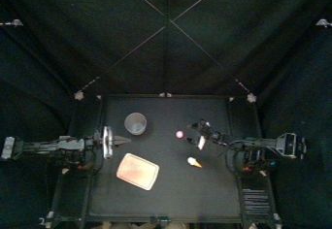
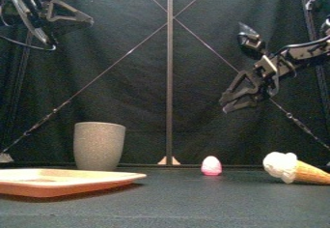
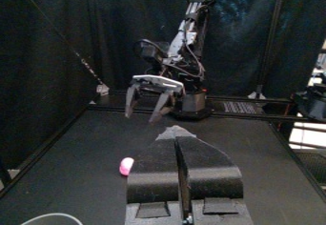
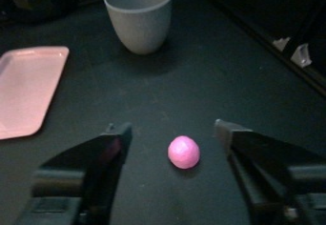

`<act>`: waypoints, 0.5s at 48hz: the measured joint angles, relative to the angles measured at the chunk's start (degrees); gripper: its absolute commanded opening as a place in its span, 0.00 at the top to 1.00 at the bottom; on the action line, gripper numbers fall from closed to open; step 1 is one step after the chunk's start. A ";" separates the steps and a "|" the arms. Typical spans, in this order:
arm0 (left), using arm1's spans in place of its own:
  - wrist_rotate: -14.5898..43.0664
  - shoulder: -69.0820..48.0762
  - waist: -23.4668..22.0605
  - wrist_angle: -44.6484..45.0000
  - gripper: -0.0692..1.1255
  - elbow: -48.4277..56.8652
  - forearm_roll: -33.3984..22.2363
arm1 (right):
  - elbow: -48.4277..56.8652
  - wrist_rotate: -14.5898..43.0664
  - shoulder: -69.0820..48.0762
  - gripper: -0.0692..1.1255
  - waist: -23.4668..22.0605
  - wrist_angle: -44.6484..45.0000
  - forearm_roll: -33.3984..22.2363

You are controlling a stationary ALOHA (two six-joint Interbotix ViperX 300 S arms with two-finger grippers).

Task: Pick the pink ball then place it in the grey bowl
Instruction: Pick the pink ball

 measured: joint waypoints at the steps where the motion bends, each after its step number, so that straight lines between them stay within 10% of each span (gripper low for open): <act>1: 0.00 0.00 0.09 -0.09 0.94 0.09 0.00 | -0.44 -0.09 1.14 0.06 0.00 -0.09 0.00; 24: 0.00 0.00 0.44 -0.09 0.94 0.53 0.00 | -11.34 -0.09 25.22 0.07 -0.97 0.70 -1.05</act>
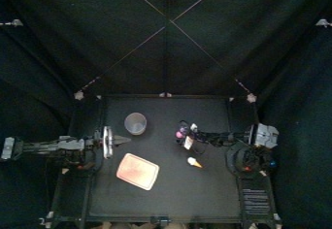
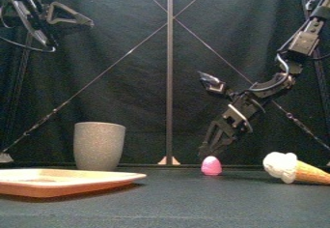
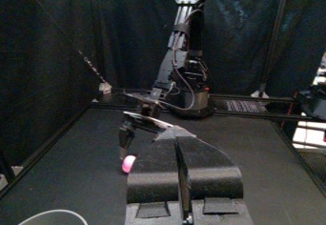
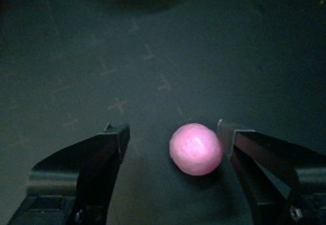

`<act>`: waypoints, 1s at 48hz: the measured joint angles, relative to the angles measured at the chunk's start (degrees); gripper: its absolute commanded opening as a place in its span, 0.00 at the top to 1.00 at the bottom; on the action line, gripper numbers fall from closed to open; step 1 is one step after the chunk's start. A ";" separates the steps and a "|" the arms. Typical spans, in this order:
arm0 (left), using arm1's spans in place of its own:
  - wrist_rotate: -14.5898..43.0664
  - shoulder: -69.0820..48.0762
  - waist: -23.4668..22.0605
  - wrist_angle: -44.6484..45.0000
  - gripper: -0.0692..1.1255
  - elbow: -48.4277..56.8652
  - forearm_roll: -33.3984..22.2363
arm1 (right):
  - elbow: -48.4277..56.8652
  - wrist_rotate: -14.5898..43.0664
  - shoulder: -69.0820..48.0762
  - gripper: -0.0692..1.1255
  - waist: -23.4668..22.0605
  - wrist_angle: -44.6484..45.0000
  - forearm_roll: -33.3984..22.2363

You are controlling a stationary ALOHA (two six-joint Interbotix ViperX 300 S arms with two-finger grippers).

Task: Pick the pink ball then place it in the grey bowl
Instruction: Pick the pink ball

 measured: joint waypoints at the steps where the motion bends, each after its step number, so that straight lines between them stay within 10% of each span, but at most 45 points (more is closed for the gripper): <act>1: 0.00 0.00 0.00 0.00 0.94 0.00 0.00 | -0.35 0.00 0.62 0.07 -0.09 0.44 0.00; 33: 0.00 0.00 0.00 0.00 0.94 1.23 0.00 | -3.25 -0.35 2.11 0.11 -2.72 9.49 -1.14; 48: 0.00 0.00 0.00 0.00 0.94 1.23 0.00 | -3.43 -0.35 2.20 0.36 -2.20 10.28 -1.14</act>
